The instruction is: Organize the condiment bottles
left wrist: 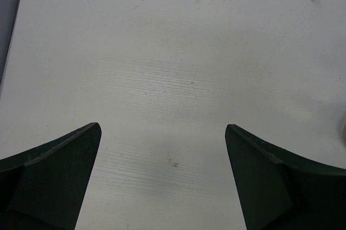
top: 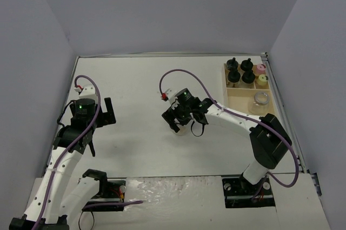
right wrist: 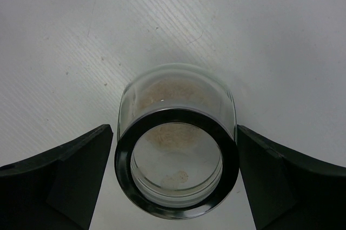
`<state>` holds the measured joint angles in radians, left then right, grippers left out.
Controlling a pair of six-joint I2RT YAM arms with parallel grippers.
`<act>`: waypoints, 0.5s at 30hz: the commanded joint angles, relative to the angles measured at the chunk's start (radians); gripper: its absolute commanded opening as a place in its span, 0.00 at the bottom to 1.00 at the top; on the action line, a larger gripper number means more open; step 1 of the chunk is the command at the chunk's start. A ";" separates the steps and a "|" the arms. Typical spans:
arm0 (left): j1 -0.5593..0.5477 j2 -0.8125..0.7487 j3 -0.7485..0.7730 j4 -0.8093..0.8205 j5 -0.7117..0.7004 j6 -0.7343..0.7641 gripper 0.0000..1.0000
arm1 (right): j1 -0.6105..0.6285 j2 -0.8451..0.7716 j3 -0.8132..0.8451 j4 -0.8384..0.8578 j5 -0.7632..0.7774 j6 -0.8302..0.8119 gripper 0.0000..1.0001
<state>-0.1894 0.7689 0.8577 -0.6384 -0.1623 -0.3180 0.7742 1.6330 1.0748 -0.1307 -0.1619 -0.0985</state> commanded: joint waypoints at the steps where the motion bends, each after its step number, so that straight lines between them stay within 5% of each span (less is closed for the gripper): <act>1: 0.007 0.004 0.040 0.051 -0.006 0.015 0.97 | 0.010 -0.004 0.010 0.032 0.002 0.020 0.85; 5: 0.007 0.003 0.040 0.049 -0.008 0.016 0.97 | 0.010 -0.015 0.005 0.031 0.016 0.033 0.71; 13: 0.007 -0.002 0.038 0.048 -0.006 0.016 0.97 | -0.041 -0.192 -0.028 0.010 0.117 0.121 0.06; 15: 0.007 -0.002 0.038 0.046 -0.007 0.016 0.97 | -0.076 -0.261 -0.031 -0.016 0.144 0.142 0.00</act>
<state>-0.1894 0.7685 0.8577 -0.6387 -0.1623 -0.3172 0.7603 1.5639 1.0317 -0.1499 -0.1060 -0.0227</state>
